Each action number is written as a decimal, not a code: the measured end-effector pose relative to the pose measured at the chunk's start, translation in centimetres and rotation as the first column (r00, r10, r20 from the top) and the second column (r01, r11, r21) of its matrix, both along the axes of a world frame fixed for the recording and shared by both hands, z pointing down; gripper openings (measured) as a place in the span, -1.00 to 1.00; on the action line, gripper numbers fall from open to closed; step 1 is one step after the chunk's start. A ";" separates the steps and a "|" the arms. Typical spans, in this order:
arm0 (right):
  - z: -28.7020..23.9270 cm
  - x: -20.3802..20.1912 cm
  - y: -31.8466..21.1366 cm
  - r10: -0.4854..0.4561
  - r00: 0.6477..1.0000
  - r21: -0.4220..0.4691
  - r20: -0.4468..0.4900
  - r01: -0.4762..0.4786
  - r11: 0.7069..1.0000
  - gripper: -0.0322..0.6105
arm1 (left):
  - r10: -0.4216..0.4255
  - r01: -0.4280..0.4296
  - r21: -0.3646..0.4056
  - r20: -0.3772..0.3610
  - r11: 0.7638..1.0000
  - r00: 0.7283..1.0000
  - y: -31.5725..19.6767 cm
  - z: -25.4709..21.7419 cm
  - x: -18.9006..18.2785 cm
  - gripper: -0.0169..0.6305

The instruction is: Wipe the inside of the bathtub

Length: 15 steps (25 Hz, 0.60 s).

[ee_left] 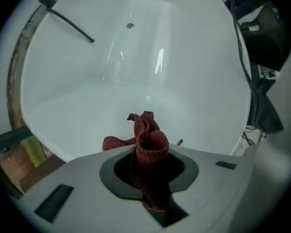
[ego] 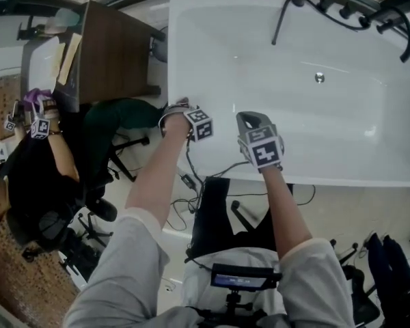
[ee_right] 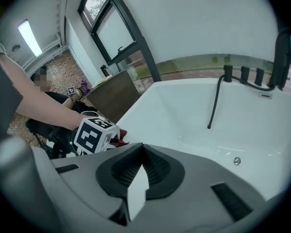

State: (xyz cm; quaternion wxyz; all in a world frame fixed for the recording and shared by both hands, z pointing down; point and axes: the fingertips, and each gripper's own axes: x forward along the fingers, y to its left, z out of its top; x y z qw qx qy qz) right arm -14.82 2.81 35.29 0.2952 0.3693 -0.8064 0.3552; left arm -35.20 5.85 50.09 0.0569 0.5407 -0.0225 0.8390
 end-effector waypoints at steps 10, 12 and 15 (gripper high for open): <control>-9.3 3.7 3.7 -0.044 0.999 0.061 0.006 0.044 0.997 -0.88 | -0.228 0.431 0.285 -0.541 0.856 0.810 1.7 -12.5 6.5 -0.70; -11.3 5.0 4.7 -0.045 0.999 0.079 0.027 0.043 0.996 -0.88 | -0.239 0.528 0.306 -0.640 0.792 0.730 2.4 -15.9 8.5 -0.70; -14.2 7.2 6.0 -0.049 0.998 0.105 0.048 0.044 0.994 -0.88 | -0.240 0.659 0.300 -0.764 0.690 0.599 3.6 -20.6 11.3 -0.70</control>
